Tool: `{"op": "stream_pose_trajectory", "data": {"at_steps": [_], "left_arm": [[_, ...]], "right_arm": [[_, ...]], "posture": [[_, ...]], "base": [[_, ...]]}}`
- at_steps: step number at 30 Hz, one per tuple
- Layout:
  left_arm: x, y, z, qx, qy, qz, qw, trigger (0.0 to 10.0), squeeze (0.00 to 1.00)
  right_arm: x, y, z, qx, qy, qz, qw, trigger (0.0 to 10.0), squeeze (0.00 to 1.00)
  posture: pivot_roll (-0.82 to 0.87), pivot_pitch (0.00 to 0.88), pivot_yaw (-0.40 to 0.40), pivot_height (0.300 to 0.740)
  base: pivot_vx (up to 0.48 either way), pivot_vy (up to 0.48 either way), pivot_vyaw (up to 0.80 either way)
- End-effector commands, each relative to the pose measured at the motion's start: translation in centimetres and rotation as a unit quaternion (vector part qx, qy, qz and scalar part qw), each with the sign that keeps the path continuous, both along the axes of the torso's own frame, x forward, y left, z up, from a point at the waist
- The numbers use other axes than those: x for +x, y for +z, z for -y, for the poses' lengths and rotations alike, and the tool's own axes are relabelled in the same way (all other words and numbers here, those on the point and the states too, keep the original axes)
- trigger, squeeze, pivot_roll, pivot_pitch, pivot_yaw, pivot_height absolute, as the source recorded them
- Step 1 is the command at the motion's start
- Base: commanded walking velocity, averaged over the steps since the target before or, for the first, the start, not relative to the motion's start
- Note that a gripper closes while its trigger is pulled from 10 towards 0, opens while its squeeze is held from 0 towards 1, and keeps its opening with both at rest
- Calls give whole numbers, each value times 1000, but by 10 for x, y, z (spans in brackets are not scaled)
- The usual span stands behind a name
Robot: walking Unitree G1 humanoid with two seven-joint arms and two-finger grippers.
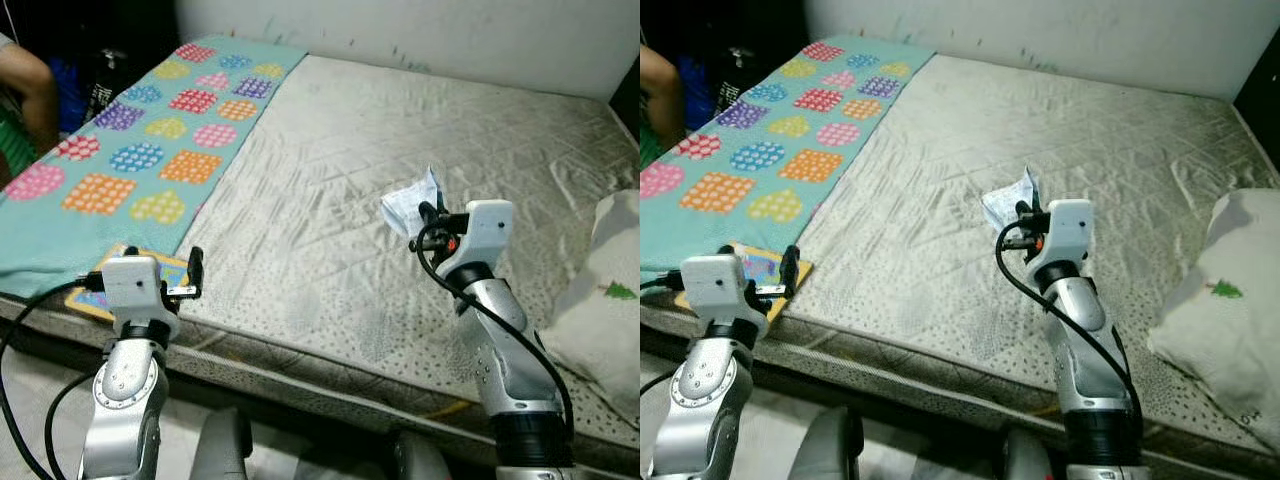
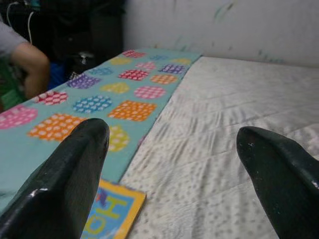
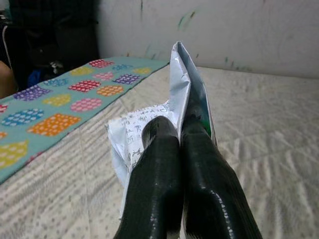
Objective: Clean up the room
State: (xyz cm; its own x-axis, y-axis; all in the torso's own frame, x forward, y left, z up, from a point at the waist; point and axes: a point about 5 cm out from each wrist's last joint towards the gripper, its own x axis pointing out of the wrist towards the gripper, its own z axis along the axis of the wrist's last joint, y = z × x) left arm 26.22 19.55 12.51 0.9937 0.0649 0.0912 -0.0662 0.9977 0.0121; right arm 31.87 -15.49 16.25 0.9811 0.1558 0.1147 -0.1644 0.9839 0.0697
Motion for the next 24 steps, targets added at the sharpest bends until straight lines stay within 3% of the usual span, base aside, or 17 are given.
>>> {"op": "stream_pose_trajectory", "data": {"at_steps": [1,5,13,21,24], "left_arm": [[-3,2,3,-2,-14,3,1000,10000,0],[-6,2,8,0,-22,-1,1000,10000,0],[-14,0,6,3,-12,-13,1000,10000,0],[-12,-2,22,-11,-50,-24,998,10000,0],[-8,0,23,-12,-52,-21,998,10000,0]], "right_arm": [[-4,2,2,5,-4,3,1000,10000,0],[-11,-12,-2,16,-9,-19,1000,10000,0],[-13,-14,-14,19,8,-31,999,10000,0],[-16,-17,-3,21,-26,-43,999,10000,0],[-19,-27,0,4,-53,-77,996,10000,0]], "posture": [[27,0,-34,695],[54,0,-32,719],[51,0,-41,740],[21,10,-22,740],[15,9,-25,740]], "base": [[0,0,0],[0,0,0],[0,0,0],[0,0,0],[0,0,0]]}}
